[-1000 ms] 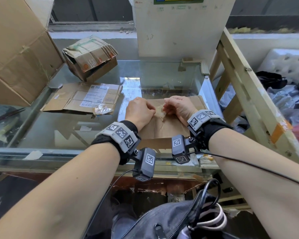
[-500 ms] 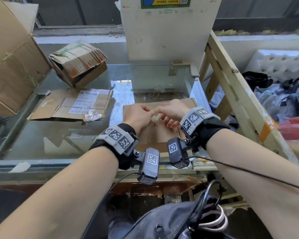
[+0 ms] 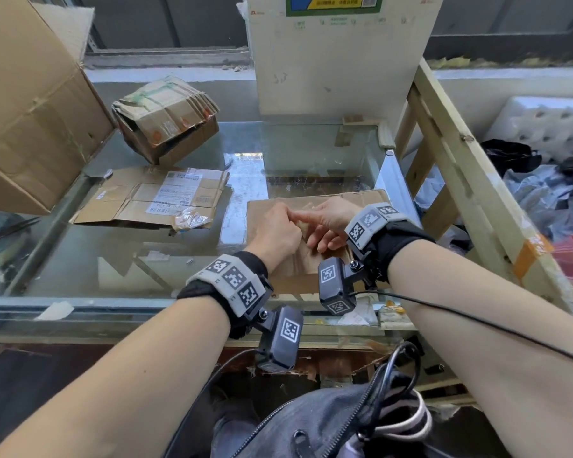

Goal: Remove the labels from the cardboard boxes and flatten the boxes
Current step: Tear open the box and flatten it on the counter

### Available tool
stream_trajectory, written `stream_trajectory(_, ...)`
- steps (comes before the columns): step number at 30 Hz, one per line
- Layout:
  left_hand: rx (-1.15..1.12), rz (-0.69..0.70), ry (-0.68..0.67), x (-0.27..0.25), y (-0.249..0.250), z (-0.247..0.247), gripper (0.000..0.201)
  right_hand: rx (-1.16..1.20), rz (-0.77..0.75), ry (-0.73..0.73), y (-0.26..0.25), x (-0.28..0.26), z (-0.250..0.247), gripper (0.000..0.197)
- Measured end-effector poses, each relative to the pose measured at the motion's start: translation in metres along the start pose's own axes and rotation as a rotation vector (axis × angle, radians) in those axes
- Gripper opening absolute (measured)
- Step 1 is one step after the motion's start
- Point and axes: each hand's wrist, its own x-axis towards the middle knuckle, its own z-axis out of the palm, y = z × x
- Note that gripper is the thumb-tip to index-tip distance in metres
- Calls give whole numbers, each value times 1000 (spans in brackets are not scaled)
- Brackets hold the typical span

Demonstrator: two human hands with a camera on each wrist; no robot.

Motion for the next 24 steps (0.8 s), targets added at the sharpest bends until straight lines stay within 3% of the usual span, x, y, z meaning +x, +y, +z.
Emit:
stream_trajectory(4, -26, 35, -1, 7, -1, 0, 16, 69, -51, 2, 2, 0, 2, 36)
stream_trajectory(9, -167, 2, 49, 9, -7, -7, 9, 93, -60, -13, 3, -2, 0, 32)
stream_trajectory(14, -28, 85, -27, 9, -14, -10, 28, 89, -53, 12, 4, 0, 0, 32)
stream_trajectory(19, 360, 296, 5, 4, -12, -14, 44, 34, -57, 50, 4, 2, 2, 32)
stream_trajectory(24, 471, 302, -351, 6, -18, -26, 98, -47, -46, 55, 4, 2, 1, 34)
